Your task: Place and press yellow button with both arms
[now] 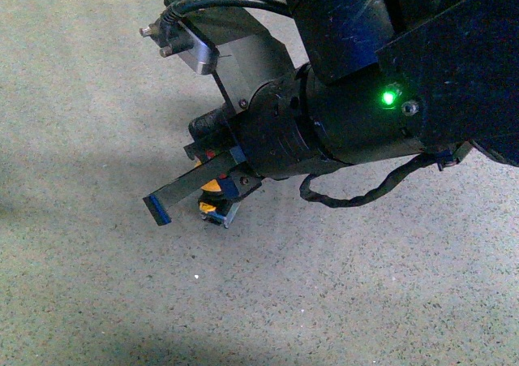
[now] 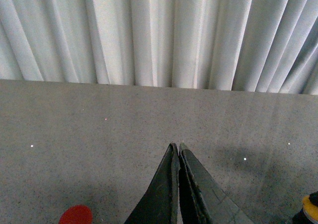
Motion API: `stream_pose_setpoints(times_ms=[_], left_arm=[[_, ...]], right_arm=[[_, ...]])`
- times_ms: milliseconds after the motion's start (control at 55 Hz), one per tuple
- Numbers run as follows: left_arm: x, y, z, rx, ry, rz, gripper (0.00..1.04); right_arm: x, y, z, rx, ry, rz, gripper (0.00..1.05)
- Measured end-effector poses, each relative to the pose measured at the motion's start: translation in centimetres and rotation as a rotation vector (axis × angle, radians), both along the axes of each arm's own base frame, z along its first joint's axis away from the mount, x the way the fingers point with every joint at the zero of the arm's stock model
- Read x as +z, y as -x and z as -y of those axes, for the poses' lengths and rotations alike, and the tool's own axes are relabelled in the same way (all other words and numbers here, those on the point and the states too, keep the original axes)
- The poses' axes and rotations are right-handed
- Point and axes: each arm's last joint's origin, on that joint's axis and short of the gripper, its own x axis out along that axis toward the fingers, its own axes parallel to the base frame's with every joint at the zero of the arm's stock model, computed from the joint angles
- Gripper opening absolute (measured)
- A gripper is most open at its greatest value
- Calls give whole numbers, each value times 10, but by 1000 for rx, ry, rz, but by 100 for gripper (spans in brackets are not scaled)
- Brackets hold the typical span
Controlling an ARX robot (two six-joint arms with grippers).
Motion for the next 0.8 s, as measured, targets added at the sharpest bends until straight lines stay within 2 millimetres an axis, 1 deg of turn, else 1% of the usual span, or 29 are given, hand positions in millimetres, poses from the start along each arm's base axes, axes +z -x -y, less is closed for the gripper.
stream_pose_setpoints(times_ms=[91,164,255,327,400,491,527,564,582,600,655,673,691,709,800], left_arm=[[0,0,0,0,0,0,1],[0,0,0,0,0,0,1],[0,0,0,0,0,0,1],[0,0,0,0,0,0,1],[0,0,0,0,0,1,1],[0,0,0,0,0,1,1],[0,0,0,0,0,1,1],[0,0,0,0,0,1,1],[0,0,0,1,0,1,1],[0,0,0,0,0,1,1],[0,0,0,-1,0,0,1],[0,0,0,-1,0,1,1],[0,0,0,-1,0,1,1],[0,0,0,0,0,1,1],[0,0,0,0,0,0,1]], right_arm=[[9,-1,8,-39,-26,12,1],[23,-2,19,-86,-68,37,1],[55,-3,45,-173,-149,105,1],[75,1,68,-244,-201,159,2],[86,8,87,-300,-224,197,11],[99,24,115,-373,-256,244,27],[103,30,123,-394,-266,263,33],[105,35,127,-447,-257,348,30],[107,38,130,-521,-233,438,27],[108,40,132,-551,-232,476,25],[109,52,142,-686,-220,650,14],[107,59,146,-727,-215,698,9],[104,65,150,-743,-215,722,4],[101,69,153,-751,-212,731,1],[89,83,163,-761,-190,729,1]])
